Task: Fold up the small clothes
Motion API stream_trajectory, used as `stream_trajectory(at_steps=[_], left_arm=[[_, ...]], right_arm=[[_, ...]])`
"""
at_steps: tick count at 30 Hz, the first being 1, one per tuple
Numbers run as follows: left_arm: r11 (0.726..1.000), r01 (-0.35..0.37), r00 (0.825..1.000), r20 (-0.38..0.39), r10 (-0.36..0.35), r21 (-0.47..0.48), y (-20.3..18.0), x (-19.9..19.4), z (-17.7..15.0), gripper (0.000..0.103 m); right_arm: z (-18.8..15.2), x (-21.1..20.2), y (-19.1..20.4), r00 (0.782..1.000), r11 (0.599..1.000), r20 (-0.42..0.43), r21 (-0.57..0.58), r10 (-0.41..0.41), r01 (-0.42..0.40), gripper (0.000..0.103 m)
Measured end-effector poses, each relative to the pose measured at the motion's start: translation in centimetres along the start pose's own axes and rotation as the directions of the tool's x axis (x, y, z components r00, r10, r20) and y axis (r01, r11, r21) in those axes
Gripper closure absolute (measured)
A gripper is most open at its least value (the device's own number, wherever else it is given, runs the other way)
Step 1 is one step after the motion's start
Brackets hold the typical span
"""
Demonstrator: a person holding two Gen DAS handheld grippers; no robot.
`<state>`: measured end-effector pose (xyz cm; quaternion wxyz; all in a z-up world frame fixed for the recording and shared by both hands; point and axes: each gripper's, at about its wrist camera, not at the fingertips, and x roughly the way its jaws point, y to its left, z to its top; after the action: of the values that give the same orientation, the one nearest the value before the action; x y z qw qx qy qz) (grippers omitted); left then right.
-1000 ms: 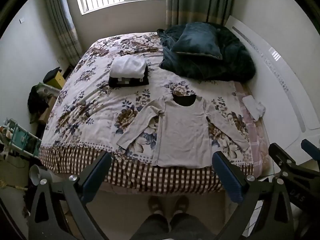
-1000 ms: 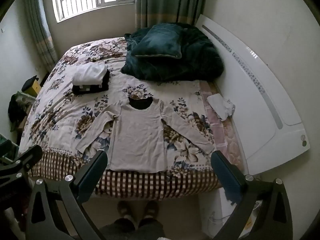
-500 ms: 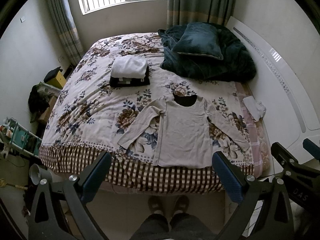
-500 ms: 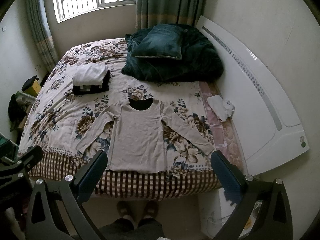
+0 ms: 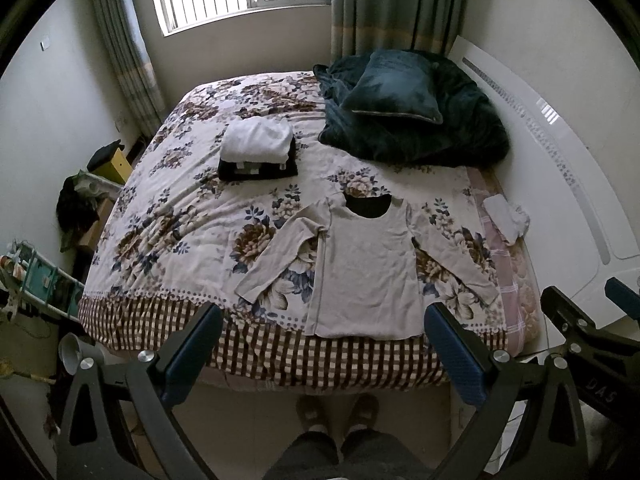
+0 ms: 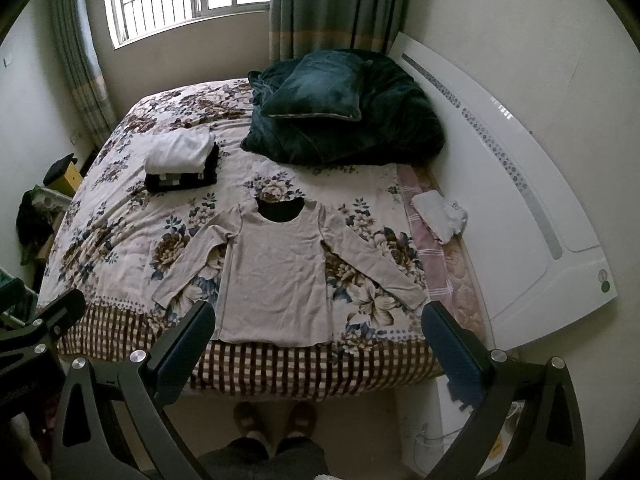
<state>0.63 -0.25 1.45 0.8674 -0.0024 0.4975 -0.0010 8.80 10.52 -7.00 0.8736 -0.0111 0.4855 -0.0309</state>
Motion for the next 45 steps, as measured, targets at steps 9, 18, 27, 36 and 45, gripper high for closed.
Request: stream_trajectory(at_steps=[9,18,27,36,45], left_arm=[[1.000,-0.002,1.000,0.007,0.002,-0.002,0.0,-0.2,-0.4,0.000],[1.000,-0.004,1.000,0.011,0.004,-0.004,0.3,-0.6,-0.7,0.000],[1.000,-0.005,1.000,0.014,0.005,-0.003,0.3,-0.7,-0.6,0.000],[1.000,0.003,1.000,0.010,-0.003,0.001,0.5,-0.7,-0.5,0.000],[1.000,0.011,1.000,0.004,-0.011,0.010,0.6,0.8,0.0,0.000]], right_arm=[[0.4,-1.6,-0.3,1.000,1.000,0.004,-0.003,0.002,-0.002,0.000],[0.4,-1.8,-0.4,1.000,1.000,0.004,-0.002,0.006,-0.006,0.000],[0.4,-1.8,-0.4,1.000,1.000,0.006,-0.001,0.004,-0.004,0.000],[0.7,-2.2,-0.5,1.000,1.000,0.000,0.001,0.002,-0.002,0.000],[0.8,-0.1,0.2,1.000,1.000,-0.023,0.027,0.000,0.001,0.000]])
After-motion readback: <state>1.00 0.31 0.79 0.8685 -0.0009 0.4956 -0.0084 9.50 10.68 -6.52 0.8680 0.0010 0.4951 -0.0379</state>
